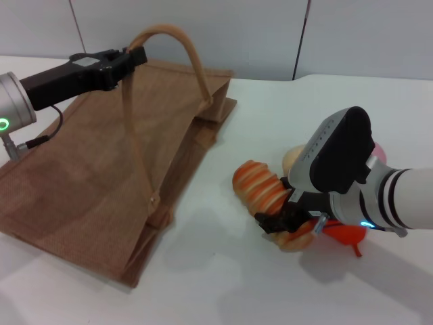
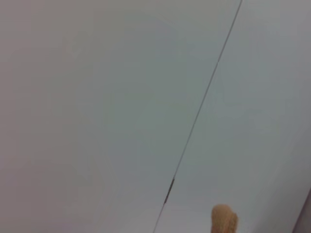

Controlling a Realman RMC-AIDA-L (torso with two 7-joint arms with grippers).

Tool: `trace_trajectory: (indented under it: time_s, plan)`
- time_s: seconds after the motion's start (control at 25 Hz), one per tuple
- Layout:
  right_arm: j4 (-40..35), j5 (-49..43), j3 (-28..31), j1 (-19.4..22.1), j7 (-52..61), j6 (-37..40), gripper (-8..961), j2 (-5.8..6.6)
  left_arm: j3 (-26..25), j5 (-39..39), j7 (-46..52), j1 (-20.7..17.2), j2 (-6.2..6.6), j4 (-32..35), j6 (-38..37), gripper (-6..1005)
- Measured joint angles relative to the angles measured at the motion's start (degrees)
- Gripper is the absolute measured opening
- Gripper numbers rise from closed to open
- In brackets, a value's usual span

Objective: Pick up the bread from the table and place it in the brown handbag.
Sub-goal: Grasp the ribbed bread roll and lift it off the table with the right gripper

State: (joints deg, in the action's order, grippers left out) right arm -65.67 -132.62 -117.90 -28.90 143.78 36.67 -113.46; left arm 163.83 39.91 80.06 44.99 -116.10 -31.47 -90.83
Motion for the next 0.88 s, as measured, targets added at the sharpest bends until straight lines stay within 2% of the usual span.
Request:
trace_trajectory:
  time_s: [0.88]
  plan:
    - [0.09,-0.10,0.57,-0.40,-0.32,1.37,754,-0.27,0.02,0.00,0.13,0.20,0.00,0.01,-0.64,122]
